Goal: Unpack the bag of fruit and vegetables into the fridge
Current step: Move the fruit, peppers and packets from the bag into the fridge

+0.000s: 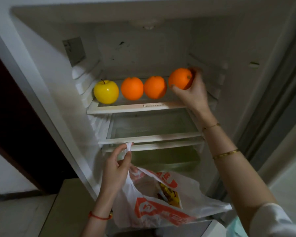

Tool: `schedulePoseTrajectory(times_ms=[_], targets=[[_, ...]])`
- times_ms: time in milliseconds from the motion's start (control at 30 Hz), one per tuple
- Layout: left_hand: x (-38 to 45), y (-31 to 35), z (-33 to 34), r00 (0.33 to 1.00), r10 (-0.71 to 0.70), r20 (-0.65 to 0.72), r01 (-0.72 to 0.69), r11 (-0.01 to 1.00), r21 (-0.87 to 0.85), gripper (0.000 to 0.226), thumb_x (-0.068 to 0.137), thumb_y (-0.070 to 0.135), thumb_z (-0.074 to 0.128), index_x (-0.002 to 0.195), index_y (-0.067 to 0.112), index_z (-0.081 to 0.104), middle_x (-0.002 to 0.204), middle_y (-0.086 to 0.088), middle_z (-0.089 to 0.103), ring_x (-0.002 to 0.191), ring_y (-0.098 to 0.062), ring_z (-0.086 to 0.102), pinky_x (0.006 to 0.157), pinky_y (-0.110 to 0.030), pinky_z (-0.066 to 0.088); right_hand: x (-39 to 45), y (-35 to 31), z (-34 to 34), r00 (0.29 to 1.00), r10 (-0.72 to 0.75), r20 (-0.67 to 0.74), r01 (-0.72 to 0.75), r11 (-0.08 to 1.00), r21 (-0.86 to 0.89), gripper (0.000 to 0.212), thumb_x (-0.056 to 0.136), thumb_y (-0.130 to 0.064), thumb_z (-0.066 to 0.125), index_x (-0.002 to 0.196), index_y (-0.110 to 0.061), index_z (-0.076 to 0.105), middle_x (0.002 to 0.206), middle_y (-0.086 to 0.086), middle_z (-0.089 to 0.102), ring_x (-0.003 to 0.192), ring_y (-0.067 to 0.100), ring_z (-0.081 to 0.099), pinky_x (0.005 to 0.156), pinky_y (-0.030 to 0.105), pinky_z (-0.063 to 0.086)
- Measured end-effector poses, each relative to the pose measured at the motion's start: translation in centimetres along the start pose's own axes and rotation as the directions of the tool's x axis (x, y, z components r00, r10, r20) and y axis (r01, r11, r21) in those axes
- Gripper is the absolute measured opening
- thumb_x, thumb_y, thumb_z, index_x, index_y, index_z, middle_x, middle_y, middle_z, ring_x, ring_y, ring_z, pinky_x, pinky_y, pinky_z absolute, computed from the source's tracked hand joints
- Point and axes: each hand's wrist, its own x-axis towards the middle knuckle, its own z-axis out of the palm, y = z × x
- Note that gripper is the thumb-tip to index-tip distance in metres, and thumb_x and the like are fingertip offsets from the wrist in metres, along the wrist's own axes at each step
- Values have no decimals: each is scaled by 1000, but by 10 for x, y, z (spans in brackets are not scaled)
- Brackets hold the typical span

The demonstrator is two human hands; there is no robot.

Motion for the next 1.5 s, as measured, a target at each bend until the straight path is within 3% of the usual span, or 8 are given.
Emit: schedulePoseTrajectory(times_ms=[533, 633, 733, 867, 1000, 1100, 1200, 1500], targets=[[-6, 0, -2, 999, -40, -20, 40, 999, -7, 28, 98, 10, 53, 125, 16, 57, 69, 19, 71, 54, -5, 67, 60, -17, 55, 4, 25, 12, 999, -31, -12, 28, 983, -183, 110, 62, -57, 68, 151, -10, 23, 148, 9, 42, 138, 26, 39, 113, 45, 35], [-12, 3, -6, 999, -28, -44, 28, 1000, -12, 26, 98, 11, 53, 120, 24, 59, 71, 20, 70, 55, -4, 66, 55, -13, 52, -18, 17, 7, 976, -169, -139, 139, 969, -204, 87, 73, -46, 68, 142, -3, 37, 140, 15, 47, 132, 29, 44, 109, 43, 38], [-18, 2, -11, 998, -23, -67, 22, 1000, -9, 28, 97, 17, 55, 119, 31, 63, 80, 1, 71, 61, -27, 69, 57, -36, 59, -56, 0, 5, 930, -302, -212, 263, 946, -192, 41, 83, -30, 66, 115, -7, 56, 114, 11, 57, 108, 23, 54, 93, 38, 46], [-30, -1, -16, 995, -50, -84, 46, 998, -42, 30, 97, 10, 54, 122, 26, 62, 64, -11, 68, 50, -27, 66, 50, -38, 59, -117, -1, 16, 944, -262, 200, 259, 965, 43, 4, 89, -14, 63, 88, -10, 65, 84, -1, 66, 76, 8, 63, 69, 20, 51], [-46, -6, -23, 993, -73, -97, 69, 997, -43, 32, 97, 7, 53, 127, 19, 59, 52, -13, 62, 42, -27, 62, 43, -35, 55, -171, 32, 42, 563, -5, 826, 72, 996, -43, 12, 92, -15, 62, 89, -21, 71, 93, -6, 72, 81, 2, 69, 79, 29, 58], [-55, -10, -30, 991, -57, -120, 57, 998, -4, 30, 97, 6, 52, 123, 20, 61, 51, -13, 61, 40, -28, 60, 43, -38, 56, -206, 54, 68, 263, 97, 960, 49, 992, -114, 23, 93, -21, 60, 115, -27, 66, 127, -10, 62, 110, 11, 62, 98, 30, 51], [-63, -10, -37, 991, -44, -124, 44, 999, 3, 31, 98, 3, 50, 123, 16, 61, 50, -14, 59, 41, -27, 59, 43, -35, 54, -230, 67, 92, 241, 178, 954, 175, 959, -223, 37, 101, -30, 46, 137, -21, 49, 142, -2, 47, 127, 12, 45, 99, 10, 27], [-81, -11, -46, 984, -38, -174, 39, 999, 2, 33, 96, -4, 51, 108, 26, 58, 68, 8, 68, 56, -20, 64, 45, -14, 50, -272, 137, 196, 329, 287, 900, 348, 849, -397, 59, 85, -65, 36, 124, -23, 51, 118, 2, 62, 104, 22, 61, 96, 36, 45]])
